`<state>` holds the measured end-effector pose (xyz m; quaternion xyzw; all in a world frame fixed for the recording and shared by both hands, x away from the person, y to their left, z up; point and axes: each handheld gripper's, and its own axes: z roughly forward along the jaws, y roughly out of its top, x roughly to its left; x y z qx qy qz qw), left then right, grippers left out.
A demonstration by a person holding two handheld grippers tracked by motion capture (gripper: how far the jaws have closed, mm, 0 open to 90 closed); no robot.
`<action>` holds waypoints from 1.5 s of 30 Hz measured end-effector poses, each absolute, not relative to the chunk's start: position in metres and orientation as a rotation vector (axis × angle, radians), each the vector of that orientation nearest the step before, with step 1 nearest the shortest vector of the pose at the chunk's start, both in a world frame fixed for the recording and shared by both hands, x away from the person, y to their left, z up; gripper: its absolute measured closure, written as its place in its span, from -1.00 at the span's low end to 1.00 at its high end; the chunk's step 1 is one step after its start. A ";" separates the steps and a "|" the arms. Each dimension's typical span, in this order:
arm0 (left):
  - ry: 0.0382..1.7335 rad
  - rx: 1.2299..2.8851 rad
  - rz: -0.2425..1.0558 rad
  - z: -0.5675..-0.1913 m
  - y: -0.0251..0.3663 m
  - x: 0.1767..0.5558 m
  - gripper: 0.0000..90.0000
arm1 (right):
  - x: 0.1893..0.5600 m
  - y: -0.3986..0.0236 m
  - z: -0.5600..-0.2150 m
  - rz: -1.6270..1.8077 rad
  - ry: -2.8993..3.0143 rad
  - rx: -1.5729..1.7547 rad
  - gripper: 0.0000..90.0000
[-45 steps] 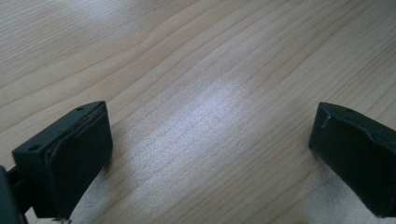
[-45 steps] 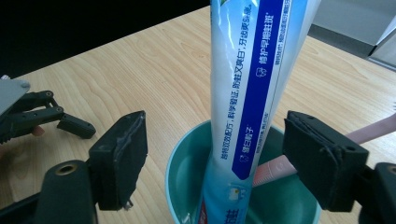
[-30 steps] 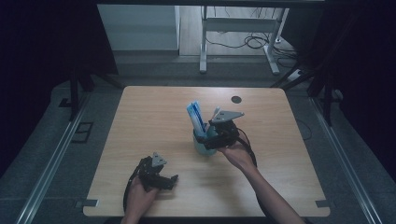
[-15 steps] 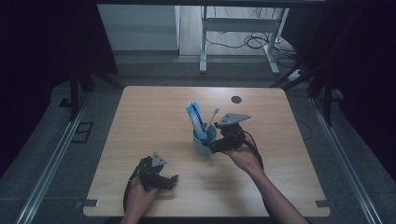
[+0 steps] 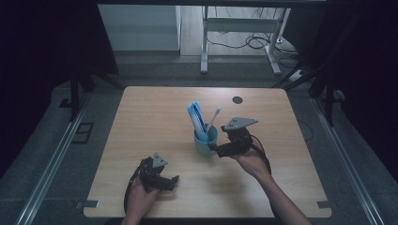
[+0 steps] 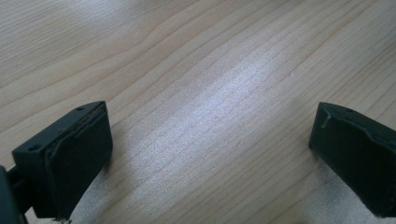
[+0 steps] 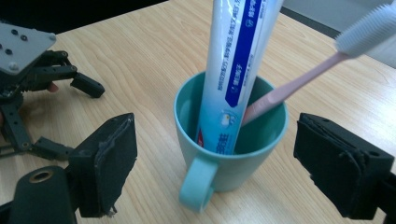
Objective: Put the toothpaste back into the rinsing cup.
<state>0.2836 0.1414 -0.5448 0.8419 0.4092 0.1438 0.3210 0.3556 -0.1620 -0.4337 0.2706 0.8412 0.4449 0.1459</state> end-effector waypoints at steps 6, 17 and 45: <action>1.077 2.208 0.377 -0.545 0.141 0.284 -1.00 | 0.352 -0.172 -0.435 1.273 2.413 0.792 -0.71; 1.073 2.216 0.377 -0.545 0.142 0.284 -1.00 | 0.345 -0.193 -0.441 1.239 2.399 0.827 -0.79; 1.083 2.201 0.376 -0.545 0.141 0.283 -1.00 | 0.322 -0.250 -0.468 1.146 2.351 0.934 -0.93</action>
